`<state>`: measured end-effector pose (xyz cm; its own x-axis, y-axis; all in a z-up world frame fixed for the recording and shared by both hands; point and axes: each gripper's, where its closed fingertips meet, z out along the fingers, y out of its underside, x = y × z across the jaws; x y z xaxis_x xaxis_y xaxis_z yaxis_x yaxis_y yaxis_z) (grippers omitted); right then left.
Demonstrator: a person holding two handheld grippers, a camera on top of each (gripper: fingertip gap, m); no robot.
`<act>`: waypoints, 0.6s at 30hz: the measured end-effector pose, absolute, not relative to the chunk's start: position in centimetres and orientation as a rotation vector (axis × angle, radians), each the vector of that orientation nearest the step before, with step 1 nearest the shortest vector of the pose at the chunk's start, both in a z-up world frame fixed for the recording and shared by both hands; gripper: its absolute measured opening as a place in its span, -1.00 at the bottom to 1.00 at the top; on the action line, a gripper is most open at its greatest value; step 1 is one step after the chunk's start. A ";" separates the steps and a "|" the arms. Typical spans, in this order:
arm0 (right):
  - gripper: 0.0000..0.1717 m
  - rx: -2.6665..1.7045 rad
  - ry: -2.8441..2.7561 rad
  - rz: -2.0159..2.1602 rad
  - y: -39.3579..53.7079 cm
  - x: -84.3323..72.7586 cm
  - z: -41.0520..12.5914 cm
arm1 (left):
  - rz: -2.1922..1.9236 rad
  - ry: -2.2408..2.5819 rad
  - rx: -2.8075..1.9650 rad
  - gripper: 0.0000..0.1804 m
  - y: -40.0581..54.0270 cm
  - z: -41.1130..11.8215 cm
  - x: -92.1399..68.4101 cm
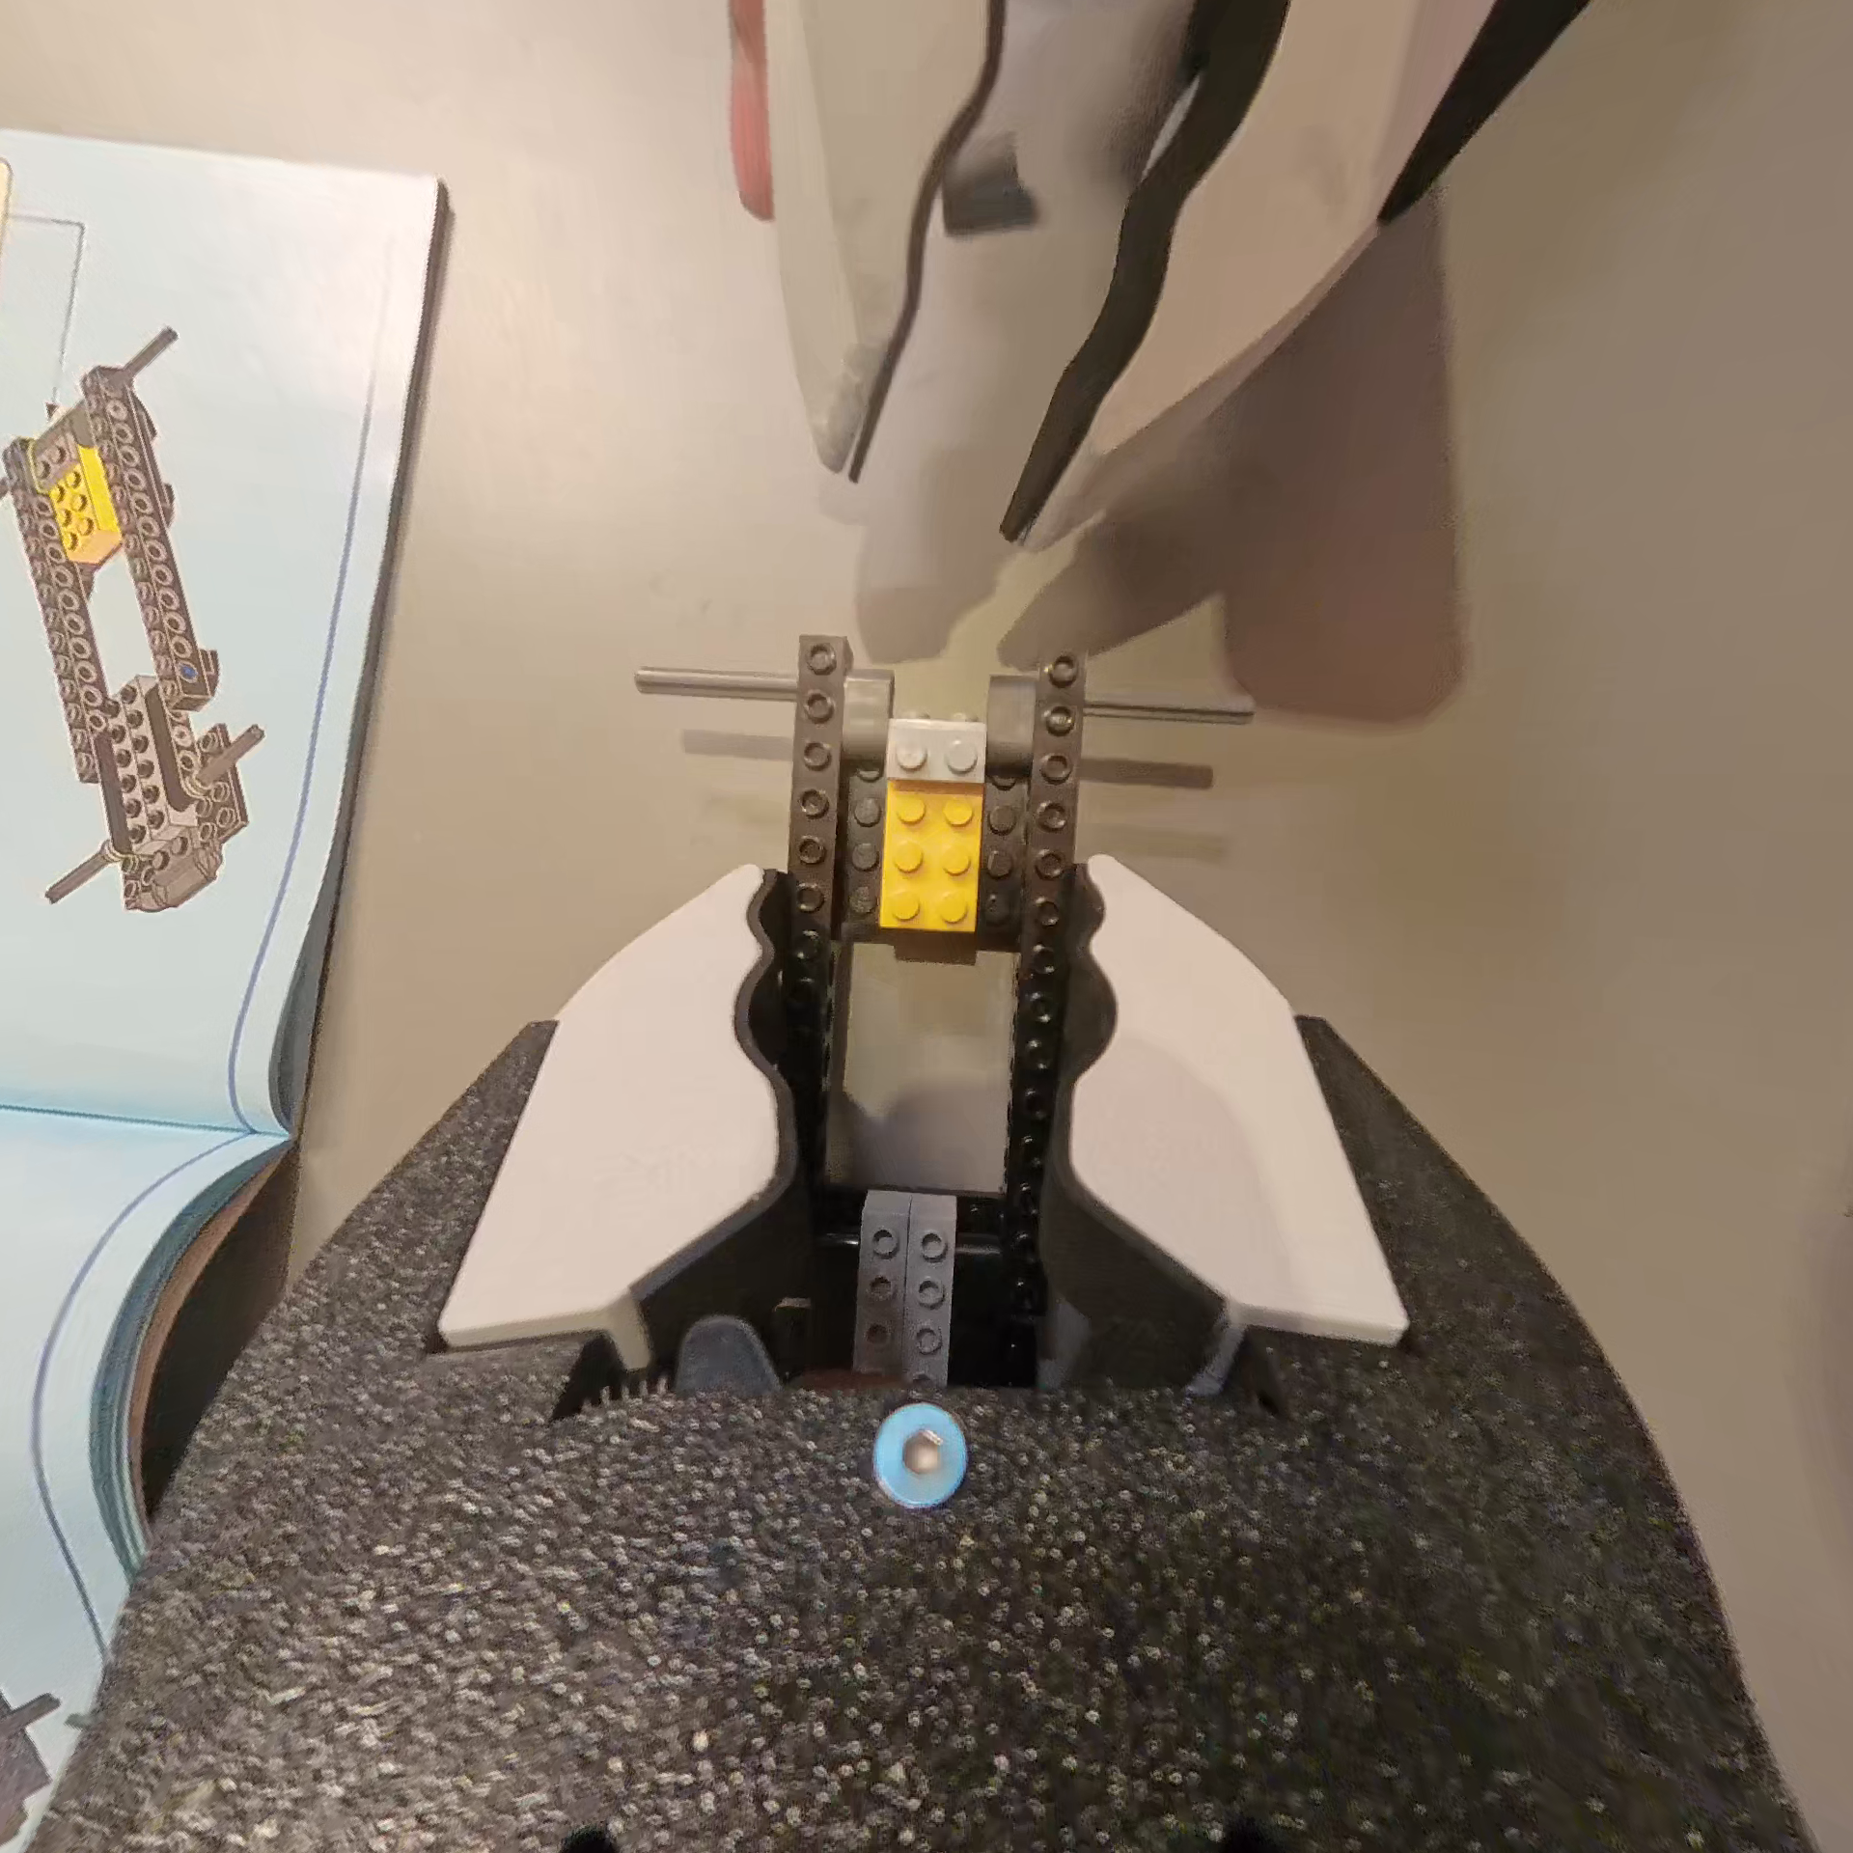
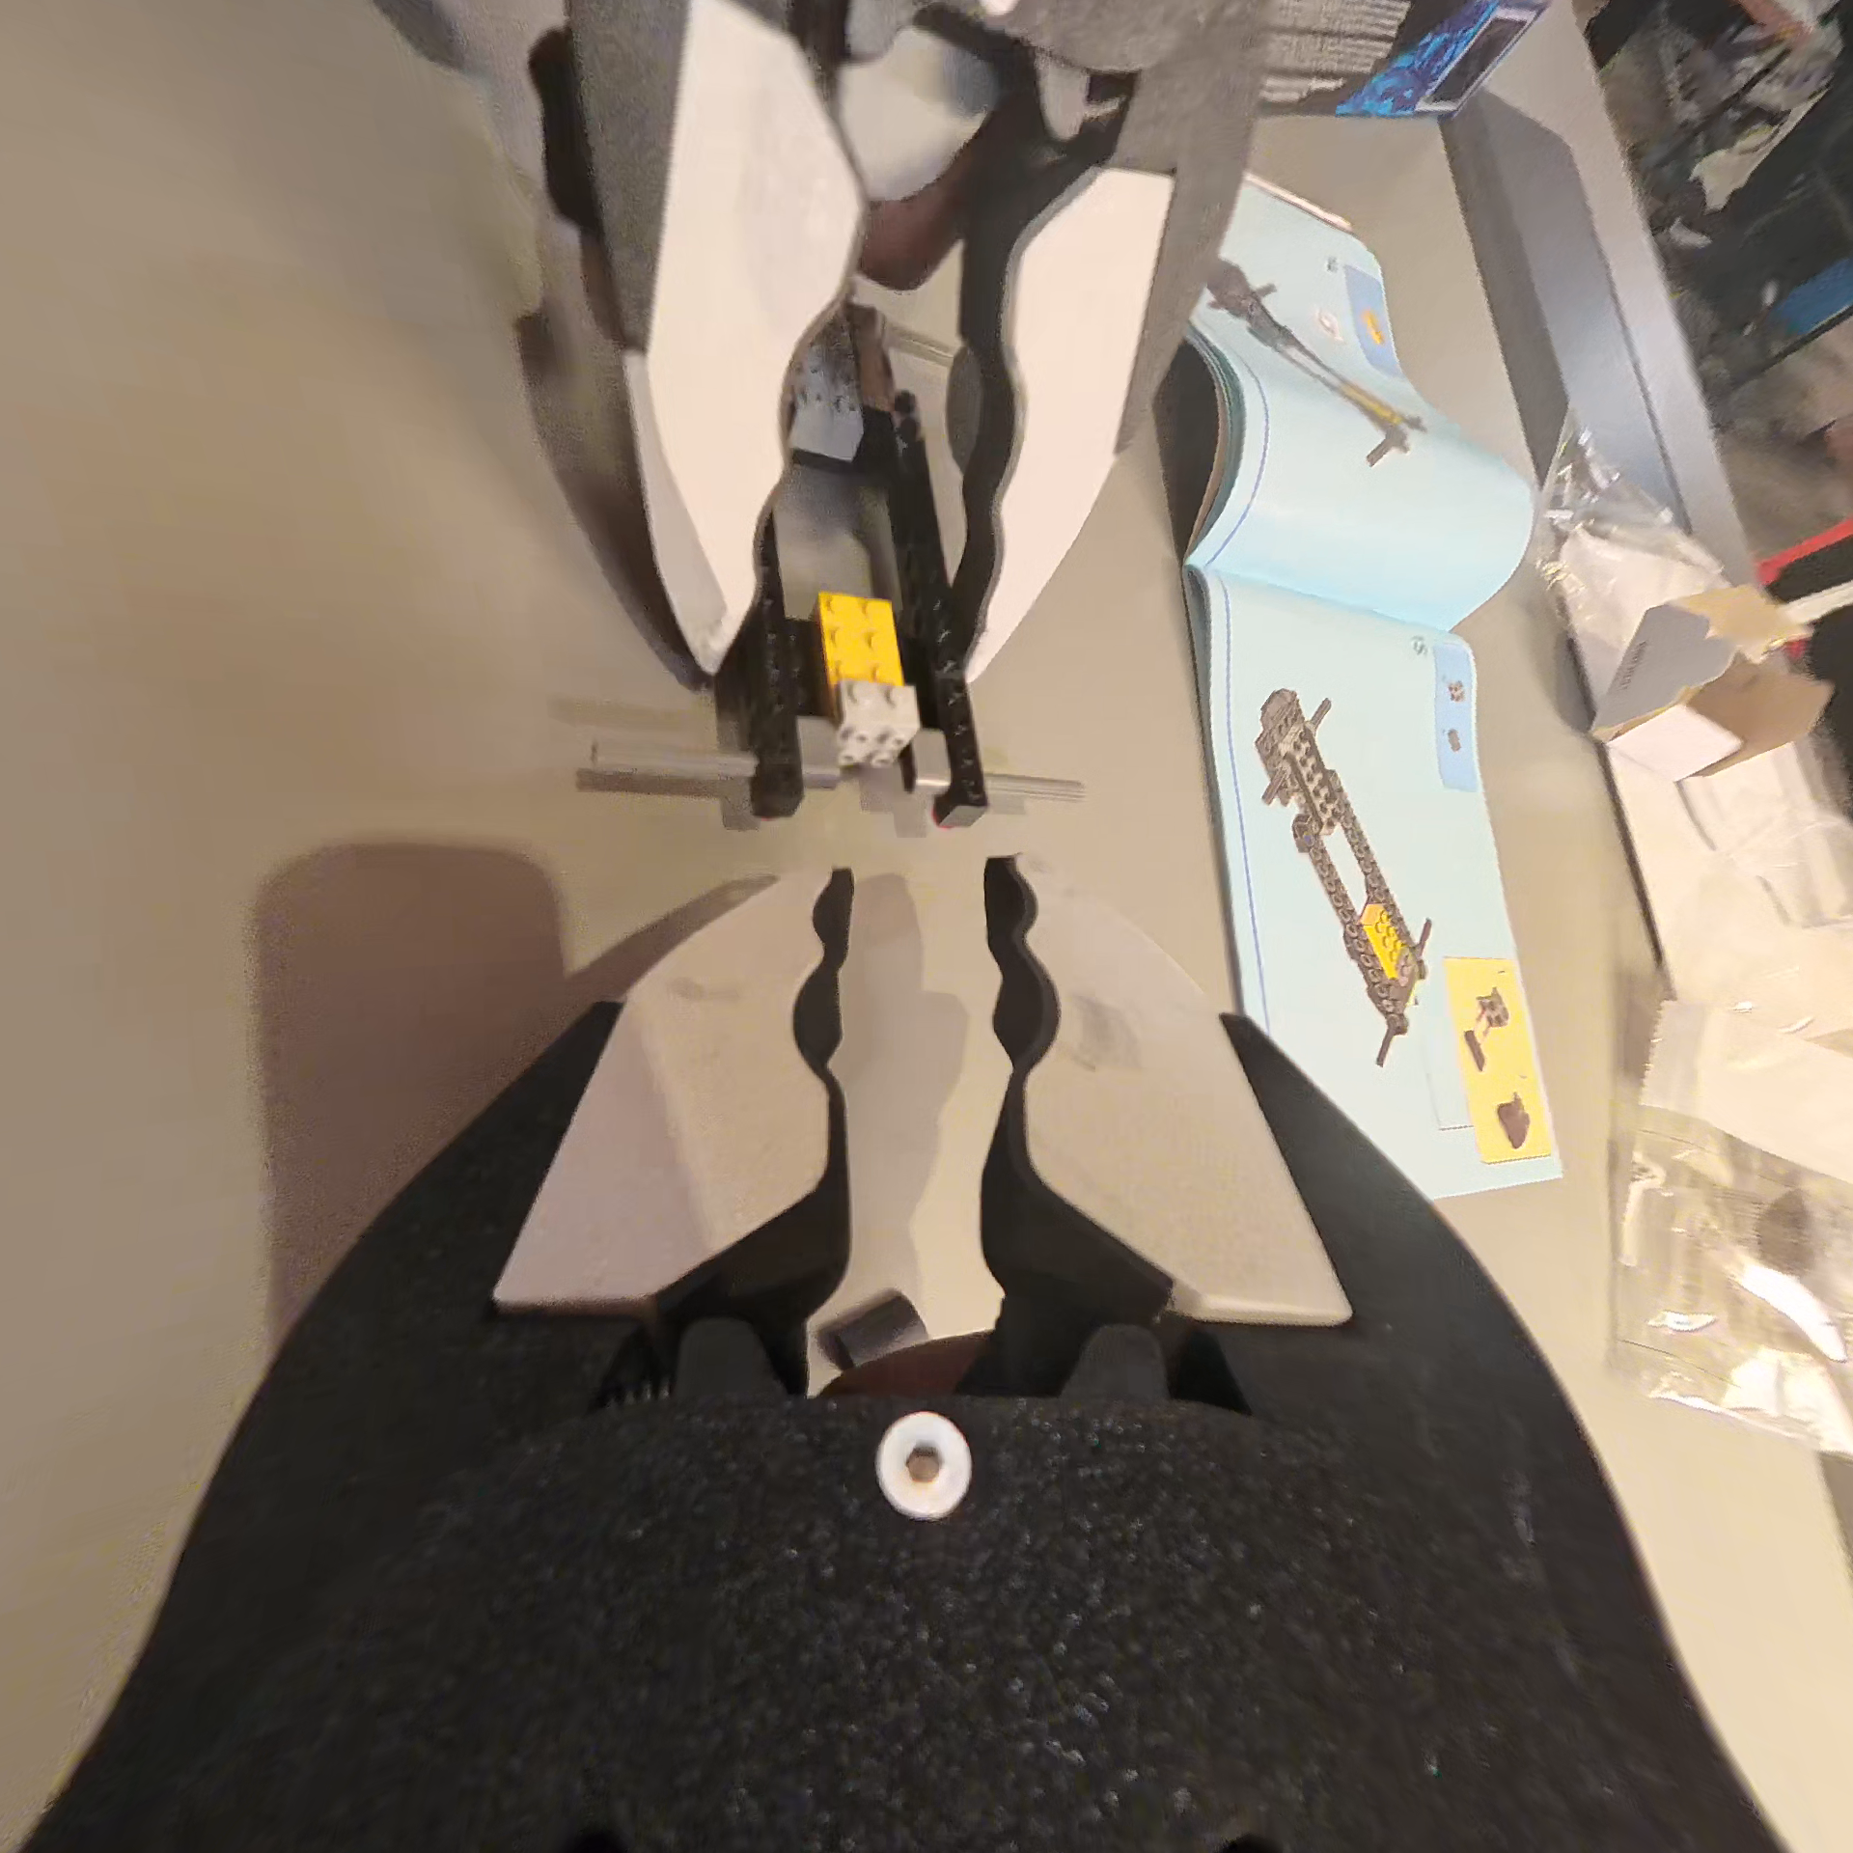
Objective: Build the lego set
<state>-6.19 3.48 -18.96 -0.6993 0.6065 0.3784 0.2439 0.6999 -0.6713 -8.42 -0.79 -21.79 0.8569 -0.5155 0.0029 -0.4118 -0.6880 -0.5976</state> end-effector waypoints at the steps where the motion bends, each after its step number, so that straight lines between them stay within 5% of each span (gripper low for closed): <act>1: -0.69 -0.609 -2.301 0.783 3.5 -6.0 -19.0 | -0.246 0.675 -2.413 -0.40 -0.8 -21.5 -8.3; 18: -0.46 0.168 -1.920 0.554 1.4 -3.2 -16.6 | -0.467 0.884 -2.281 -0.40 -1.0 -19.0 -4.5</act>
<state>-3.17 1.43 -16.63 -0.4113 0.1368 0.9012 -0.3646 0.8815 -0.3001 -4.50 -1.01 -19.01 0.7108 -0.6972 0.0932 -0.4700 -0.5694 -0.6745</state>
